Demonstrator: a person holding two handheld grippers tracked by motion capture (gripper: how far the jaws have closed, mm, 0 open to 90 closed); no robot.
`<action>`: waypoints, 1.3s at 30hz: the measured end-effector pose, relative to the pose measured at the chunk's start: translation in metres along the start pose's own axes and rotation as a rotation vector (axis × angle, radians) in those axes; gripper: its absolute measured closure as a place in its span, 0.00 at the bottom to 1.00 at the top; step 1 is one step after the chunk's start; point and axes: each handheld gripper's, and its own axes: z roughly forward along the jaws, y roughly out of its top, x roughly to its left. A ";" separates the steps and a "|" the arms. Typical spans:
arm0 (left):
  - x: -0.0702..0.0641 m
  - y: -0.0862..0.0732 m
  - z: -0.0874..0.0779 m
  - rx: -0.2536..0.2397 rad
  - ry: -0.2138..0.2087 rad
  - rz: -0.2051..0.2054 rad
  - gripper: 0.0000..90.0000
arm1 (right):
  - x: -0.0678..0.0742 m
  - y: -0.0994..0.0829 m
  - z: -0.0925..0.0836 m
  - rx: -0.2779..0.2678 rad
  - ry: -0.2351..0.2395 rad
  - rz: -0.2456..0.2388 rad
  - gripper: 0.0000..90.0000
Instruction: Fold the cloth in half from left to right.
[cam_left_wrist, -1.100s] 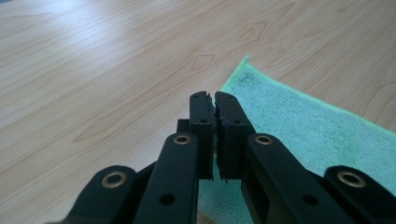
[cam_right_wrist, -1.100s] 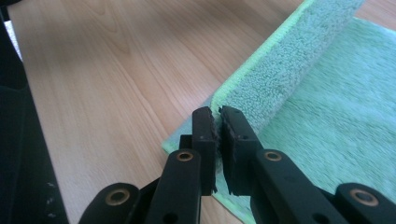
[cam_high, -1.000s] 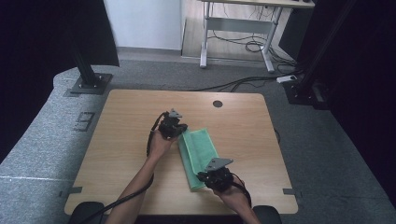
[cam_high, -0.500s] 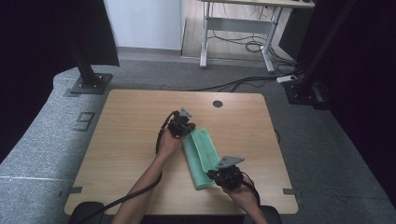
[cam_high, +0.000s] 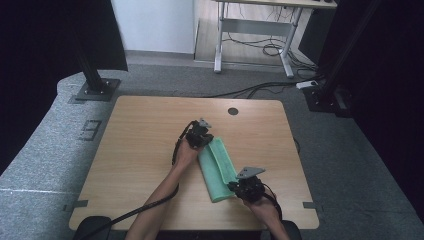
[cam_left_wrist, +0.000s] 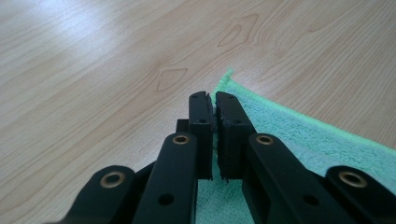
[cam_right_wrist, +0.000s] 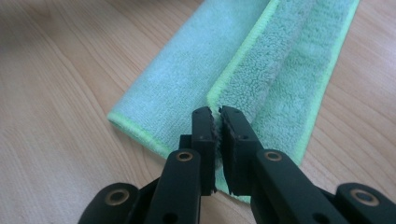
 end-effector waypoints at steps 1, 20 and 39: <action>0.000 0.000 0.001 0.001 0.001 0.001 0.94 | 0.000 -0.001 0.001 0.003 -0.001 0.003 0.92; 0.006 0.013 -0.016 -0.097 0.077 -0.048 0.37 | -0.014 -0.005 -0.014 -0.049 -0.093 0.055 0.64; -0.019 -0.035 -0.030 -0.026 0.000 -0.021 0.21 | -0.038 -0.015 0.002 0.009 -0.135 0.093 0.41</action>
